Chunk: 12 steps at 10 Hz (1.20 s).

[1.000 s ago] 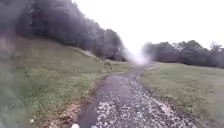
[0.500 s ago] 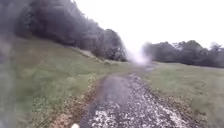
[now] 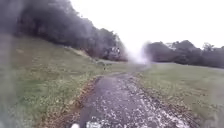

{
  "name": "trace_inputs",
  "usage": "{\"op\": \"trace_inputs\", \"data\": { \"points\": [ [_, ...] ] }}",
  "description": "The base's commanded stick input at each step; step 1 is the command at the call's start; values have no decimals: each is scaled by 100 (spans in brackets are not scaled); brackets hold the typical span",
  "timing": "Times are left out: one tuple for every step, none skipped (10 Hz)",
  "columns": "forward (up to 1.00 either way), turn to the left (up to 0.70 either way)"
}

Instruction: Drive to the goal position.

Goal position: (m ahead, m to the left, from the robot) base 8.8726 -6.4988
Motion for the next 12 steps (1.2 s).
{"op": "trace_inputs", "data": {
  "points": [
    [50,0],
    [50,0],
    [50,0],
    [50,0],
    [50,0],
    [50,0],
    [50,0],
    [50,0],
    [50,0],
    [50,0],
    [50,0],
    [50,0]
  ]
}}
